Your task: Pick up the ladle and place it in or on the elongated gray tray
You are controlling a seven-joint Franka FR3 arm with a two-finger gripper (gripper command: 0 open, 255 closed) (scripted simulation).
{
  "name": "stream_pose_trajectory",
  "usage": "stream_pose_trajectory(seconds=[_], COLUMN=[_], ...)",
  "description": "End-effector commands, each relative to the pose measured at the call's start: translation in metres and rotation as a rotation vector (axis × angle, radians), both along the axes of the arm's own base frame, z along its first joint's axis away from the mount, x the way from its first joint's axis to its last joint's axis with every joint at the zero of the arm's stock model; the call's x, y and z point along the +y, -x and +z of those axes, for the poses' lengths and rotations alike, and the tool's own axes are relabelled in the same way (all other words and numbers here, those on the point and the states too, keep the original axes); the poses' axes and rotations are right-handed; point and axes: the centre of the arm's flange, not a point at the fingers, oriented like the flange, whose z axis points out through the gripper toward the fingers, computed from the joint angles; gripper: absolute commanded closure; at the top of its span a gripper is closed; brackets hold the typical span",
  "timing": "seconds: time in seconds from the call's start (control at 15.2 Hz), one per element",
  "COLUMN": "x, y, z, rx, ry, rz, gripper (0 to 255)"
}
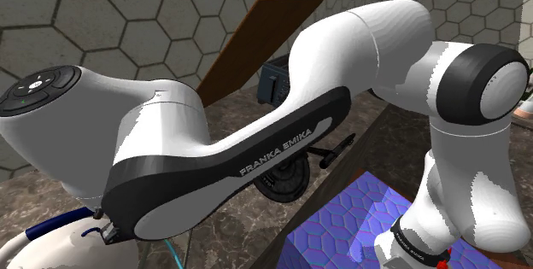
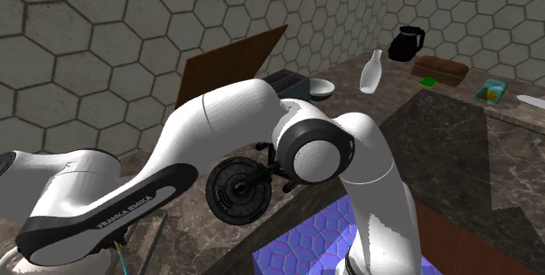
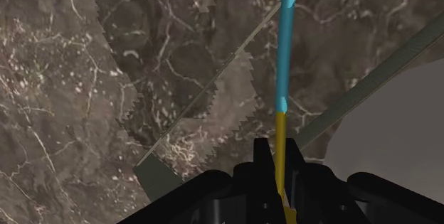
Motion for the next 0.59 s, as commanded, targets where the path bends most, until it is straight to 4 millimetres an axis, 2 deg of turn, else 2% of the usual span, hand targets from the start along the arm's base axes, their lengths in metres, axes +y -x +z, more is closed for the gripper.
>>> stream_pose_trajectory(seconds=[0.0,0.07,0.53], x=[-0.0014,-0.0014,-0.0014], y=[0.0000,0.0000,0.0000], z=[-0.0112,-0.0165,-0.0165], rx=[0.000,0.000,0.000], ry=[0.000,0.000,0.000], rz=[0.000,0.000,0.000], gripper=[255,255,255])
